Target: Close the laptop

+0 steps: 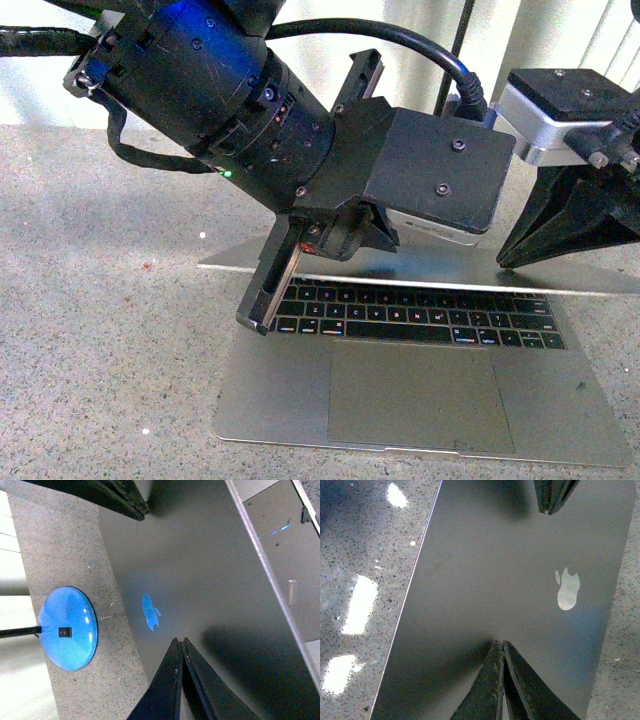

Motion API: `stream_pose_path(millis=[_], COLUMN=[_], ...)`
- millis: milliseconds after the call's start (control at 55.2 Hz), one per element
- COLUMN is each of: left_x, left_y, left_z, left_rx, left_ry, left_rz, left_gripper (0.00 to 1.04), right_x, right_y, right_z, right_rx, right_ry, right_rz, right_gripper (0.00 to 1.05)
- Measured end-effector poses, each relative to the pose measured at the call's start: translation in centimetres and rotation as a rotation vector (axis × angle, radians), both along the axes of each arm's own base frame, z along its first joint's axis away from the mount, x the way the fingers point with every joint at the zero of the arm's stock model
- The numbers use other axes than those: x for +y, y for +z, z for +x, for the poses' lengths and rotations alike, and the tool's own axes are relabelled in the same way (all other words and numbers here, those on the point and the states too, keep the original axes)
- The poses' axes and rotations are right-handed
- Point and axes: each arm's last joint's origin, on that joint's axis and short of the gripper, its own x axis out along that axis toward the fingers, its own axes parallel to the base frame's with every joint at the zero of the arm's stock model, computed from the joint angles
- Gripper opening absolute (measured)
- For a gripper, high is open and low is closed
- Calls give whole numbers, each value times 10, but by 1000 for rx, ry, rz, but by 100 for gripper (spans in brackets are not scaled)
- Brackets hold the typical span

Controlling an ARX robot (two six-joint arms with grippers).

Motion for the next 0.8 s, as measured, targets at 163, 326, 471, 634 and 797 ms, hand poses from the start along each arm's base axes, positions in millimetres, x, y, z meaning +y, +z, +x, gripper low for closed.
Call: stream_pose_path(millis=[163, 326, 471, 634, 797], left_x=[0, -1, -2, -2, -4], left_y=[-5, -11, -16, -23, -31], left_z=[-3, -8, -10, -11, -12], left_rx=[3, 12, 4, -2, 0], left_ry=[4, 5, 14, 30, 42], left_rz=[-7, -19, -36, -55, -66], left_gripper=[4, 4, 4, 4, 4], right_x=[3, 6, 8, 8, 8], right_y=[-11, -19, -25, -29, -36], right_z=[-6, -9, -10, -11, -10], right_rx=[7, 2, -8, -11, -35], right_ry=[9, 9, 1, -8, -19], right_rz=[11, 34, 51, 67, 93], right_gripper=[3, 3, 3, 3, 3])
